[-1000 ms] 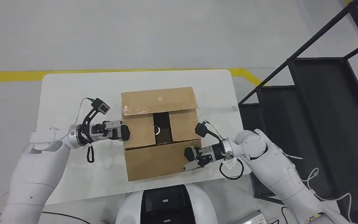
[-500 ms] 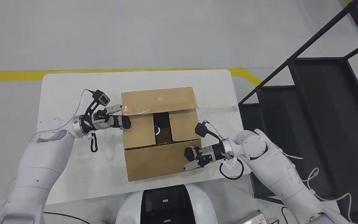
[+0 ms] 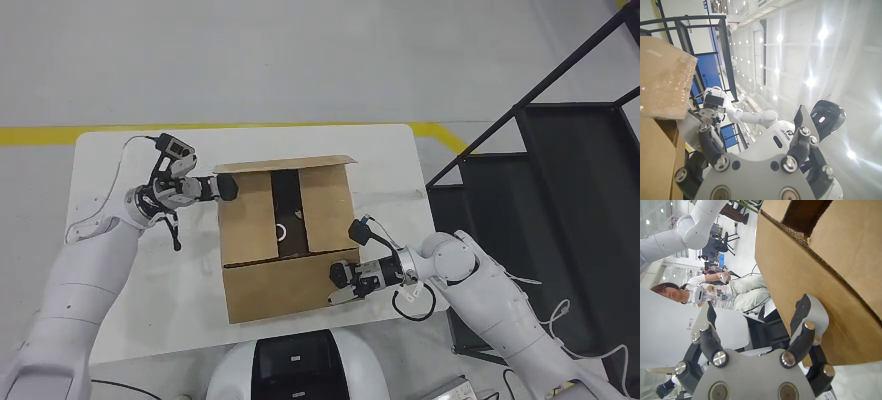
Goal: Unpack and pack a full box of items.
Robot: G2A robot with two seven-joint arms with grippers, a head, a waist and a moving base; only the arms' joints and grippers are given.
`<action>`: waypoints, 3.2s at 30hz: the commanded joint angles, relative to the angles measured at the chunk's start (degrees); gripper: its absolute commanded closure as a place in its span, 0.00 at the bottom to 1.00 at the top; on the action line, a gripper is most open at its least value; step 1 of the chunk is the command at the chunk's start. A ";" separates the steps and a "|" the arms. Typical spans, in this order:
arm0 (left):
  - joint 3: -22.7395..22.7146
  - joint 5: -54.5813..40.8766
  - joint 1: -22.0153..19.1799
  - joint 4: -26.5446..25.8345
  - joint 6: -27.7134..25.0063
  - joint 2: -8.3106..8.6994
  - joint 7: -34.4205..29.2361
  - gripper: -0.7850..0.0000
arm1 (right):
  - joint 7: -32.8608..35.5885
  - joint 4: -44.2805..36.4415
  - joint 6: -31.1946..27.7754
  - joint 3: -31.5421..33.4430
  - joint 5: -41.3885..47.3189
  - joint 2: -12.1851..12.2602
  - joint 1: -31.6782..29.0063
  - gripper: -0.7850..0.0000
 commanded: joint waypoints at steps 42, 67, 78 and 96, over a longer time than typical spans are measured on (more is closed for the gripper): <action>5.53 1.79 3.90 3.92 8.92 0.31 -6.39 0.00 | 0.00 0.00 0.00 0.00 0.01 0.00 0.00 0.00; 5.12 -2.48 0.24 11.28 0.61 -0.39 -3.28 0.00 | 0.00 0.00 0.00 0.00 0.01 0.00 0.00 0.00; 6.69 -0.22 -5.26 13.34 -4.04 -3.42 1.37 0.00 | 0.00 0.00 0.00 0.00 0.01 0.00 0.00 0.00; 9.69 9.00 -17.40 27.55 -10.82 -8.02 8.15 0.00 | 0.00 0.00 0.00 0.00 0.01 0.00 0.00 0.00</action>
